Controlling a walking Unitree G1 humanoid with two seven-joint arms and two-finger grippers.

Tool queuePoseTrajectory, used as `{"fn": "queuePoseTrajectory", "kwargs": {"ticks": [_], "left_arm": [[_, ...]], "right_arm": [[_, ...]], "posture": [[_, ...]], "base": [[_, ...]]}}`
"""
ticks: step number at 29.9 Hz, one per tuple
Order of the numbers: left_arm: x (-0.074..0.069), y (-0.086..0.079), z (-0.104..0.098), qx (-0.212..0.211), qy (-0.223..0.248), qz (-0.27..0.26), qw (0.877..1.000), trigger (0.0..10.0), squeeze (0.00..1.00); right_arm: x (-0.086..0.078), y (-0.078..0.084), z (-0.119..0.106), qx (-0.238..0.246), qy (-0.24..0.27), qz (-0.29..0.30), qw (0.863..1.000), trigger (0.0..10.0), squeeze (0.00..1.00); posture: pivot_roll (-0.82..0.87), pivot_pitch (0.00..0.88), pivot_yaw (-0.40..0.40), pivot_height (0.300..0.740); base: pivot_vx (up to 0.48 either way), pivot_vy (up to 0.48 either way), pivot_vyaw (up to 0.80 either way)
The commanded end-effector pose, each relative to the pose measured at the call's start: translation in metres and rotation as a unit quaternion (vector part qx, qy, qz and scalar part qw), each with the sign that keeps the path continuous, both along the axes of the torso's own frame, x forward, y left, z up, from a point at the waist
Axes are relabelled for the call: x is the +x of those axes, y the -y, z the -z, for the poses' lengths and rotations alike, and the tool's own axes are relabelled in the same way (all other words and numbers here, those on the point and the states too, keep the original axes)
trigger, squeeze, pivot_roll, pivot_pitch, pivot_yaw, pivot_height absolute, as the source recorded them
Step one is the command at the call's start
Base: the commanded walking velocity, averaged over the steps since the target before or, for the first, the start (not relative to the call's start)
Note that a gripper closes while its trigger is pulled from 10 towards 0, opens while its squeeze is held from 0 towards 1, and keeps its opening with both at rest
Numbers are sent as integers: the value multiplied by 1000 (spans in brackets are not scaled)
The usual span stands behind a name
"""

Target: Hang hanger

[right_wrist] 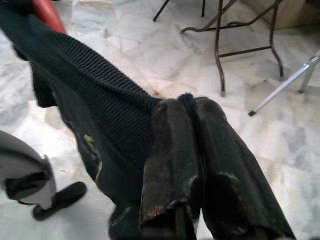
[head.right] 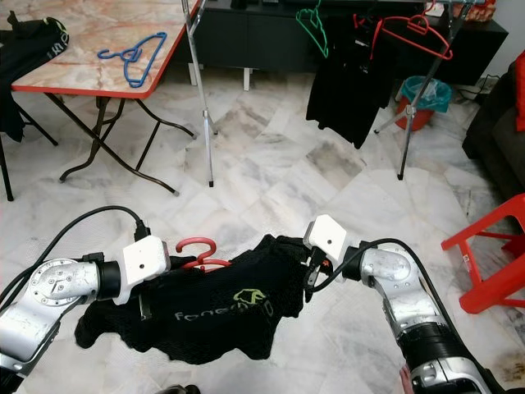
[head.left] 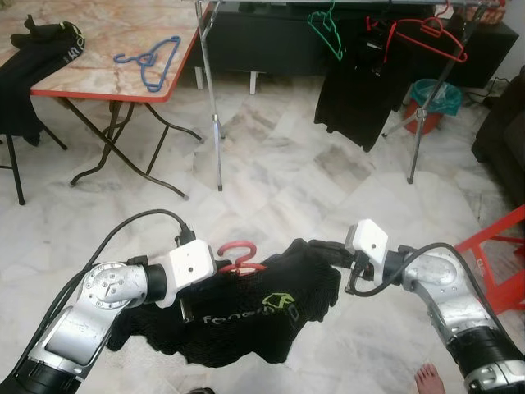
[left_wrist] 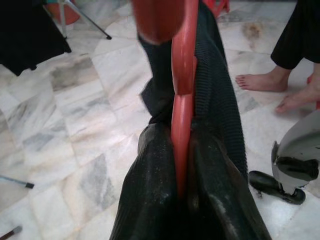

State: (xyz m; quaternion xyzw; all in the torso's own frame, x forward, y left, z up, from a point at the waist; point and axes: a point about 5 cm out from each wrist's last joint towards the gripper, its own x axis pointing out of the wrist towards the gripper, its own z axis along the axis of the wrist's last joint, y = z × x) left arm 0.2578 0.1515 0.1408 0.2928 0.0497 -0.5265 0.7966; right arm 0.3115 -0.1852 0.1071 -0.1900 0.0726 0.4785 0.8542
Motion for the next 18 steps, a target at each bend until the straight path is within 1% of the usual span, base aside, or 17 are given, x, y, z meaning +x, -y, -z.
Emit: {"fn": "queuePoseTrajectory", "kwargs": {"ticks": [1,3,4,6,7,9,10,11,13,14,15,17,18], "left_arm": [[-2,-7,-3,0,5,4,1000,10000,0],[-2,-8,-4,-2,7,0,1000,10000,0],[1,-16,-7,-5,18,-19,1000,10000,0],[3,-23,-10,-7,25,-35,999,10000,0],[5,-30,-12,-8,33,-50,998,10000,0],[6,-33,-13,-10,38,-58,998,10000,0],[7,-35,-13,-12,52,-67,996,10000,0],[10,-37,-12,-17,64,-80,995,10000,0],[10,-37,-9,-18,68,-85,994,10000,0],[9,-37,-8,-17,70,-85,994,10000,0],[9,-36,-7,-30,73,-89,993,10000,0],[8,-35,-7,-36,72,-87,993,10000,0],[8,-35,-7,-37,75,-89,993,10000,0]], "right_arm": [[6,20,-6,-13,14,56,998,0,0],[7,21,-5,-15,12,59,998,0,0],[6,24,-2,-26,9,62,998,0,0],[3,26,1,-41,5,61,997,0,0],[4,28,3,-51,3,70,996,0,0],[4,29,3,-53,5,74,996,0,0],[5,30,4,-57,3,81,995,0,0],[7,31,3,-77,10,86,993,0,0],[9,32,4,-91,16,95,991,0,0],[10,32,4,-95,16,100,990,0,0],[12,33,3,-97,18,114,989,0,0],[13,34,2,-99,19,119,988,0,0],[14,35,2,-112,25,120,986,0,0]], "posture": [[47,106,-68,740],[47,106,-68,740],[46,108,-68,740],[47,108,-67,740],[47,109,-65,740],[48,109,-64,740],[48,109,-63,740],[48,109,-63,740],[47,105,-61,740],[47,105,-61,740],[47,105,-61,740],[47,104,-62,740],[48,103,-63,740]], "base": [[0,0,0],[0,0,0],[0,0,0],[0,0,0],[0,0,0],[0,0,0],[0,0,0],[0,0,0],[0,0,0],[0,0,0],[0,0,0],[0,0,0],[0,0,0]]}}
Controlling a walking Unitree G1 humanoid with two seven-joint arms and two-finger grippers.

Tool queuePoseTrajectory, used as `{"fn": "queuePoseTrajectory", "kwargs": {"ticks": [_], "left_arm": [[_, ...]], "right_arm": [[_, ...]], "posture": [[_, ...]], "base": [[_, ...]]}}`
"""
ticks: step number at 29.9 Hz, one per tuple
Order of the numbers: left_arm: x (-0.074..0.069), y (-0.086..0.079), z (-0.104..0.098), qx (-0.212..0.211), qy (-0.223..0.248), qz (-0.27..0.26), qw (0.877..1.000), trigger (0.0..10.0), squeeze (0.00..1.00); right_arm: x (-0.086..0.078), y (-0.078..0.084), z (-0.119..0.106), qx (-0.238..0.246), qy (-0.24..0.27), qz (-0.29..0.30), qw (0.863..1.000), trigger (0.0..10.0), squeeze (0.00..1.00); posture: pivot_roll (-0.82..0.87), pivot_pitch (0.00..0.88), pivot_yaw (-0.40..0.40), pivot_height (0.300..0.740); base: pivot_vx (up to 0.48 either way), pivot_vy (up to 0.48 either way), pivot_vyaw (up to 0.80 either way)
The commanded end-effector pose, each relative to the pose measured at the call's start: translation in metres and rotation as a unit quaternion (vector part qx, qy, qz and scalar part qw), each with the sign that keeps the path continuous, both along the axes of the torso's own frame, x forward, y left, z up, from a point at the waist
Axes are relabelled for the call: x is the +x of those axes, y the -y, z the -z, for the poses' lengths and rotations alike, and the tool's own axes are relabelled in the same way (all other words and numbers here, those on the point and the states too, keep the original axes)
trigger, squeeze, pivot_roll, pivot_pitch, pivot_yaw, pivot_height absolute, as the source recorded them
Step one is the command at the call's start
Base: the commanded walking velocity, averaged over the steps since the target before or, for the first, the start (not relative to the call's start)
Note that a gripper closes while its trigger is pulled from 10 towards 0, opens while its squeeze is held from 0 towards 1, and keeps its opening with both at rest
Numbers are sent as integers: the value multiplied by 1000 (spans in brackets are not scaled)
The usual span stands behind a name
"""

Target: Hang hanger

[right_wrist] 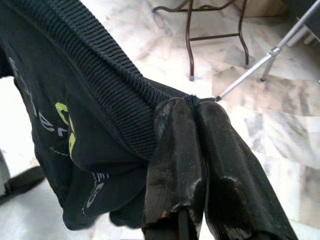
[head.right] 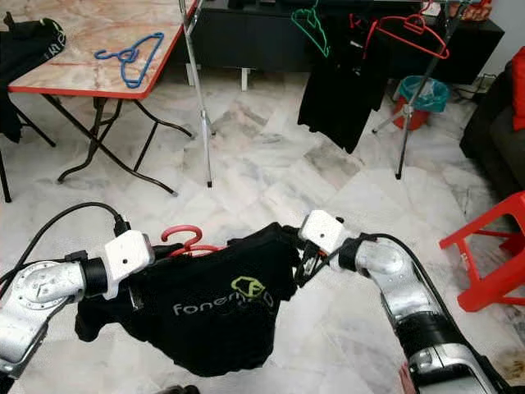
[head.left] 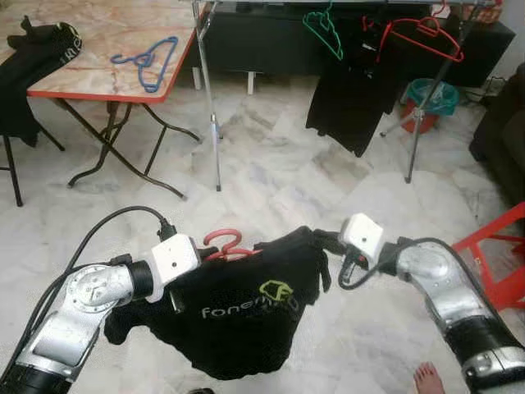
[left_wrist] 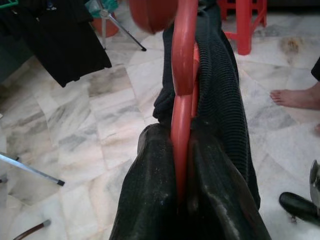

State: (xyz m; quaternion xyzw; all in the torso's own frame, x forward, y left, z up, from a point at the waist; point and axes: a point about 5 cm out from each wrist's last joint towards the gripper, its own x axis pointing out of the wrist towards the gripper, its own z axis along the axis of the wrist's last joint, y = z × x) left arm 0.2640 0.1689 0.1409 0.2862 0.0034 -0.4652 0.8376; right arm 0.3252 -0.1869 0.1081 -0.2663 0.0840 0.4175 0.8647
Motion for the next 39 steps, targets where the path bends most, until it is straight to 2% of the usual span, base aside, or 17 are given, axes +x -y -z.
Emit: {"fn": "queuePoseTrajectory", "kwargs": {"ticks": [1,4,8,9,14,16,17,20,21,25,29,32,36,39], "left_arm": [[2,-18,-7,0,22,-35,999,10000,0],[2,-22,1,33,22,-43,998,10000,0],[4,-25,13,64,13,-63,996,10000,0],[7,-23,14,59,24,-76,995,10000,0],[13,-21,10,46,48,-92,994,10000,0],[19,-22,5,31,66,-113,991,10000,0],[22,-24,2,26,79,-126,989,10000,0],[26,-25,-3,12,93,-138,986,10000,0],[27,-24,-9,-13,100,-142,985,10000,0],[28,-23,-15,-35,105,-139,984,10000,0],[25,-16,-17,-47,96,-112,988,10000,0],[20,-11,-17,-53,80,-83,992,10000,0],[15,-8,-10,-23,49,-55,997,10000,0],[17,-9,-9,-14,60,-63,996,10000,0]], "right_arm": [[0,34,2,-45,-7,69,997,0,0],[0,32,-2,-43,-1,58,997,0,0],[-1,17,-15,33,7,31,999,0,0],[-6,8,-16,42,6,-6,999,0,0],[-7,7,-10,12,5,-3,1000,0,0],[-12,0,-9,26,-2,-36,999,0,0],[-19,-6,-7,29,-15,-66,997,0,0],[-27,-10,-2,24,-37,-92,995,0,0],[-31,-10,5,10,-51,-99,994,0,0],[-31,-5,17,-32,-62,-80,994,0,0],[-24,3,27,-52,-67,-14,996,0,0],[-19,12,31,-85,-66,29,994,0,0],[-16,16,30,-82,-59,53,993,0,0],[-13,15,29,-84,-51,61,993,0,0]], "posture": [[48,103,-63,740],[48,102,-62,740],[49,101,-60,740],[44,96,-57,740],[44,91,-59,740],[42,90,-58,740],[44,89,-58,740],[45,89,-59,740],[45,89,-59,740],[46,94,-61,740],[45,99,-62,740],[45,99,-62,740],[49,102,-62,740],[49,101,-62,740]], "base": [[0,0,0],[0,0,0],[0,0,0],[0,0,0],[0,0,0],[0,0,0],[0,0,0],[0,0,0],[0,0,0],[0,0,0],[0,0,0],[0,0,0],[0,0,0],[0,0,0]]}}
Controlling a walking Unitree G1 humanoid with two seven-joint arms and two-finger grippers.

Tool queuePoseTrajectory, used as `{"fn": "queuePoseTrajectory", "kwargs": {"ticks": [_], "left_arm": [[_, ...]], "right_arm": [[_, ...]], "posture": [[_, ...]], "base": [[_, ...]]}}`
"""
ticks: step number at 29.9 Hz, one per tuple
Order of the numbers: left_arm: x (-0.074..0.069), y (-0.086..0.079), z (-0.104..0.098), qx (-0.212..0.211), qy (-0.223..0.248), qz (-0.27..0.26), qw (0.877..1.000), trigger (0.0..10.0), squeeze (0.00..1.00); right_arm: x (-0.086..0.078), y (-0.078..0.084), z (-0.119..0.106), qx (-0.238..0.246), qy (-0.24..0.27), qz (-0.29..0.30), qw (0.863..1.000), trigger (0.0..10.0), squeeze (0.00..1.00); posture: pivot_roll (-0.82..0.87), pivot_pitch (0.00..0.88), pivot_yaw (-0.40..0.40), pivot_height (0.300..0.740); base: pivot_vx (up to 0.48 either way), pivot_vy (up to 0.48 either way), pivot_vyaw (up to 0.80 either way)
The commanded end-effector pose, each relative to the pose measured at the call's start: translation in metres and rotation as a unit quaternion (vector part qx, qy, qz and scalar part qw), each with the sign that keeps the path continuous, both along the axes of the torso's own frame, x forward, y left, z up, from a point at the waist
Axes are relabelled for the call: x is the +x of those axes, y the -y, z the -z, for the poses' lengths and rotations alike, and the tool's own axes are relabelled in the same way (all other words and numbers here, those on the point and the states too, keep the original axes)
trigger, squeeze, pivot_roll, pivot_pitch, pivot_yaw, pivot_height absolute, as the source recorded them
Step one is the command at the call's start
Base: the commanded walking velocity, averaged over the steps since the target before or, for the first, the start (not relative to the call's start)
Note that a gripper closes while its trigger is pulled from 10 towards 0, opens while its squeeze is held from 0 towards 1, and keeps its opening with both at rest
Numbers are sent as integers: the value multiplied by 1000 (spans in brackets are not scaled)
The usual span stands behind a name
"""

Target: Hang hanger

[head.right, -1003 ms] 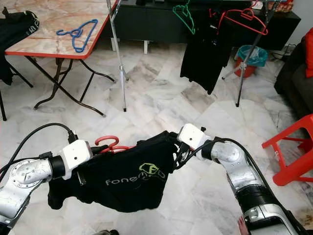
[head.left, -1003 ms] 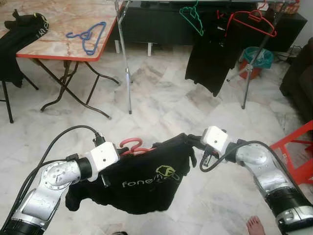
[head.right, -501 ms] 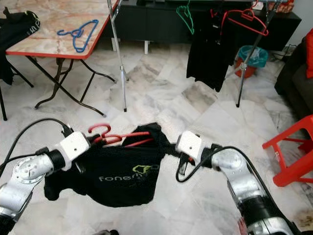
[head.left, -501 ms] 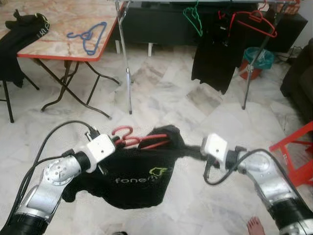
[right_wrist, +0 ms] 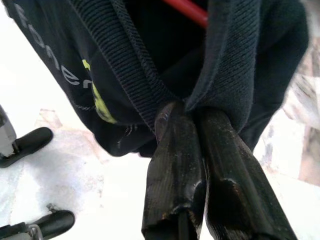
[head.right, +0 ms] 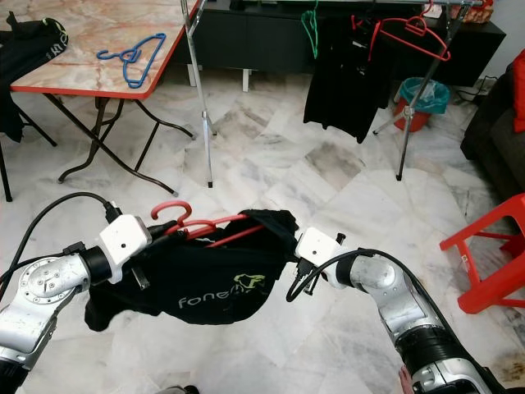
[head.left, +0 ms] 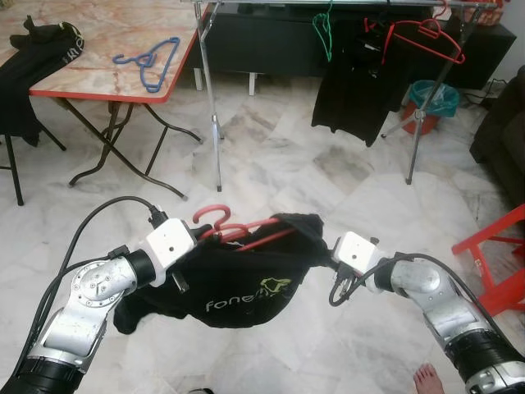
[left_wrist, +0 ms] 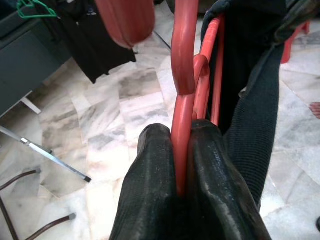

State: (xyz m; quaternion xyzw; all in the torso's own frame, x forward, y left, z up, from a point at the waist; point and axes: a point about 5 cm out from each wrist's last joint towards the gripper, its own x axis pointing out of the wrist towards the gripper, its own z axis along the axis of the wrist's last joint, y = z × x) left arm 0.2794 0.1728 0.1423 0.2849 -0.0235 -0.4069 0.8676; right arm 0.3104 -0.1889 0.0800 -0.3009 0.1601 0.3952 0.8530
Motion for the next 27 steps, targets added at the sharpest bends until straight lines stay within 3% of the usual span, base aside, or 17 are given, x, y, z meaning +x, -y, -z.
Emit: {"fn": "queuePoseTrajectory", "kwargs": {"ticks": [1,5,6,7,8,9,10,11,12,13,18,19,20,22,27], "left_arm": [[2,-5,-8,9,22,-9,1000,10000,0],[3,-2,-8,6,21,-5,1000,10000,0],[1,0,-8,7,18,1,1000,10000,0],[0,2,-7,11,13,7,1000,10000,0],[0,2,-6,12,10,10,1000,10000,0],[-2,3,-4,21,4,17,1000,10000,0],[-3,4,-3,28,0,22,999,10000,0],[-4,5,-1,35,-3,30,999,10000,0],[-5,6,0,40,-6,35,999,10000,0],[-10,6,5,70,-18,54,996,10000,0],[-23,5,15,122,-50,99,986,10000,0],[-23,5,13,116,-50,100,987,10000,0],[-21,4,7,96,-47,95,990,10000,0],[-19,3,2,81,-40,89,992,10000,0],[-16,1,-5,59,-33,76,995,10000,0]], "right_arm": [[2,12,1,-16,-3,33,999,0,0],[5,7,5,-18,3,45,999,0,0],[8,3,1,2,25,50,998,0,0],[10,0,-3,30,34,62,997,4392,0],[12,-1,-5,44,34,70,996,4392,0],[13,-4,-9,63,44,69,995,7686,0],[14,-6,-13,76,52,67,994,7686,0],[15,-8,-16,87,57,64,993,9255,0],[16,-9,-18,94,59,63,992,9255,0],[19,-8,-23,98,67,63,991,5961,0],[25,0,-30,79,75,58,992,6431,0],[25,0,-31,77,73,54,993,4863,0],[24,1,-32,67,69,43,994,9529,0],[24,3,-32,64,68,40,995,10000,0],[24,6,-28,53,55,48,996,10000,0]], "posture": [[49,101,-62,740],[49,101,-62,740],[49,101,-62,740],[50,102,-61,740],[50,102,-61,740],[50,102,-60,740],[50,102,-60,740],[52,103,-60,740],[52,103,-60,740],[51,103,-58,740],[49,106,-59,740],[49,106,-59,740],[49,106,-59,740],[53,105,-61,740],[54,107,-62,740]], "base": [[0,0,0],[0,0,0],[0,0,0],[0,0,0],[0,0,0],[0,0,0],[0,0,0],[0,0,0],[0,0,0],[0,0,0],[0,0,0],[0,0,0],[0,0,0],[0,0,0],[0,0,0]]}}
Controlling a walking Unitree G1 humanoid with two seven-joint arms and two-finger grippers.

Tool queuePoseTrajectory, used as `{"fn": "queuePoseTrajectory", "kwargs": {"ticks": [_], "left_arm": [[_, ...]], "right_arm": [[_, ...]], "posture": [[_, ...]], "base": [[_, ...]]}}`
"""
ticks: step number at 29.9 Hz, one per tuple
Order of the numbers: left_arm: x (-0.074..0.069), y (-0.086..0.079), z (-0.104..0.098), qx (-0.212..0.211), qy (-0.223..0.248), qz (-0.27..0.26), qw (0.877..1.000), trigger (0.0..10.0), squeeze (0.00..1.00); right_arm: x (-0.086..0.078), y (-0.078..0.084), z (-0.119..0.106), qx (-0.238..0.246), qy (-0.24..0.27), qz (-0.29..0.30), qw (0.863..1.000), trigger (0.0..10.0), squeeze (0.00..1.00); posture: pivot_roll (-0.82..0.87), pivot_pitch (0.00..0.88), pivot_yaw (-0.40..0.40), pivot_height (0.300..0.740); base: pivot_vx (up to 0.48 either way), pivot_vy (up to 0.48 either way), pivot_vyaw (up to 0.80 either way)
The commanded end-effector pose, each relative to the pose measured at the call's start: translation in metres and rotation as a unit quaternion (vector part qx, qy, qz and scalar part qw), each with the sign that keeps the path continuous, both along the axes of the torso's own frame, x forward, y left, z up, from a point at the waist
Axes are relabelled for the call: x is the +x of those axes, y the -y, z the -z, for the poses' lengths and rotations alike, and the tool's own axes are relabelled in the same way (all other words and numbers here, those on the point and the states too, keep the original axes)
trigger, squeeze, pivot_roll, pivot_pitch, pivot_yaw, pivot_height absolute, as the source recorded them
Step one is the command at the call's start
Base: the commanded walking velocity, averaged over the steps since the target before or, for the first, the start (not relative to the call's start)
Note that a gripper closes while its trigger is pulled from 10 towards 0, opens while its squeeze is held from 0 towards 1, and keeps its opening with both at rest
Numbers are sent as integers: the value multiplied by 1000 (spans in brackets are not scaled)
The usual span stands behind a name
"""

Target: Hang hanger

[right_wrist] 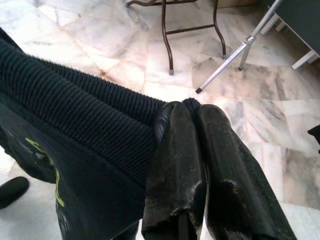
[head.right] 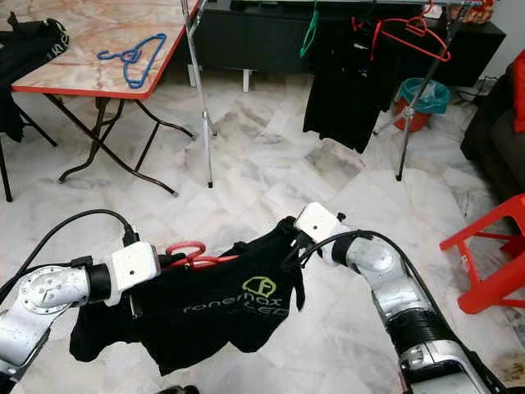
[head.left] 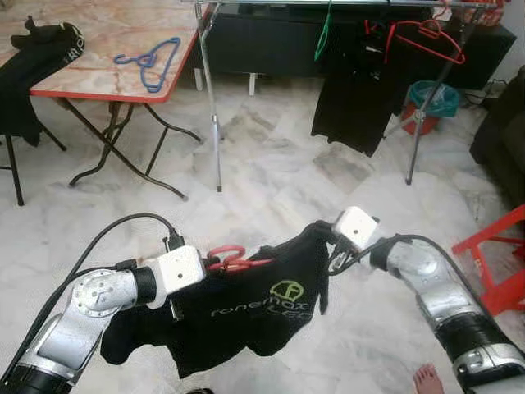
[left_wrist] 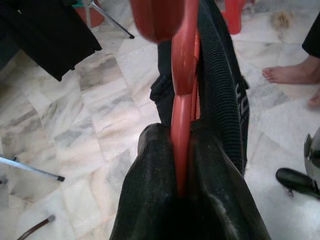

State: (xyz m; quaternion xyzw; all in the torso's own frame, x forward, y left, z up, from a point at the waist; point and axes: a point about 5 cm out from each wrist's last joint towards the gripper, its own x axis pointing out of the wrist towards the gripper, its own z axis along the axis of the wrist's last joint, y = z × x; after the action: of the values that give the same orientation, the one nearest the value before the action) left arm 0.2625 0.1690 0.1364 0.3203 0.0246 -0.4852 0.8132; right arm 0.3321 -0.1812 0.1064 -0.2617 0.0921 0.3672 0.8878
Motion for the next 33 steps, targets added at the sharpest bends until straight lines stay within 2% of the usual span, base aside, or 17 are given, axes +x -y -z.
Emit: {"fn": "queuePoseTrajectory", "kwargs": {"ticks": [1,3,8,11,16,18,19,20,24,28,33], "left_arm": [[1,-4,-14,-17,16,-3,1000,10000,0],[1,-10,-21,-37,15,-12,999,10000,0],[-2,-13,-28,-56,8,-8,998,10000,0],[-9,-14,-35,-75,-24,17,997,10000,0],[-14,-20,-43,-101,-52,27,993,10000,0],[-12,-26,-50,-140,-52,13,989,10000,0],[-12,-26,-50,-140,-52,13,989,10000,0],[-10,-28,-54,-166,-47,2,985,10000,0],[-8,-32,-60,-205,-43,-10,978,10000,0],[-10,-34,-65,-216,-44,-11,975,10000,0],[-25,-43,-69,-212,-89,25,973,10000,0]], "right_arm": [[2,17,3,-23,-15,38,999,10000,0],[-2,26,13,-64,-27,55,996,10000,0],[-4,33,19,-78,-42,77,993,10000,0],[-4,40,20,-95,-46,94,990,10000,0],[-3,40,19,-91,-41,90,991,10000,0],[-4,39,19,-82,-42,93,991,10000,0],[-4,39,19,-82,-42,93,991,10000,0],[-4,40,20,-80,-43,98,991,10000,0],[-3,40,20,-74,-43,102,991,10000,0],[-4,41,20,-74,-43,106,991,10000,0],[-4,54,18,-83,-39,130,987,10000,0]], "posture": [[54,107,-62,740],[54,107,-62,740],[58,108,-61,740],[58,108,-61,740],[55,106,-59,740],[59,103,-61,740],[59,103,-61,740],[59,103,-61,740],[58,99,-61,740],[56,99,-62,740],[58,95,-61,740]], "base": [[0,0,0],[0,0,0],[0,0,0],[0,0,0],[0,0,0],[0,0,0],[0,0,0],[0,0,0],[0,0,0],[0,0,0],[0,0,0]]}}
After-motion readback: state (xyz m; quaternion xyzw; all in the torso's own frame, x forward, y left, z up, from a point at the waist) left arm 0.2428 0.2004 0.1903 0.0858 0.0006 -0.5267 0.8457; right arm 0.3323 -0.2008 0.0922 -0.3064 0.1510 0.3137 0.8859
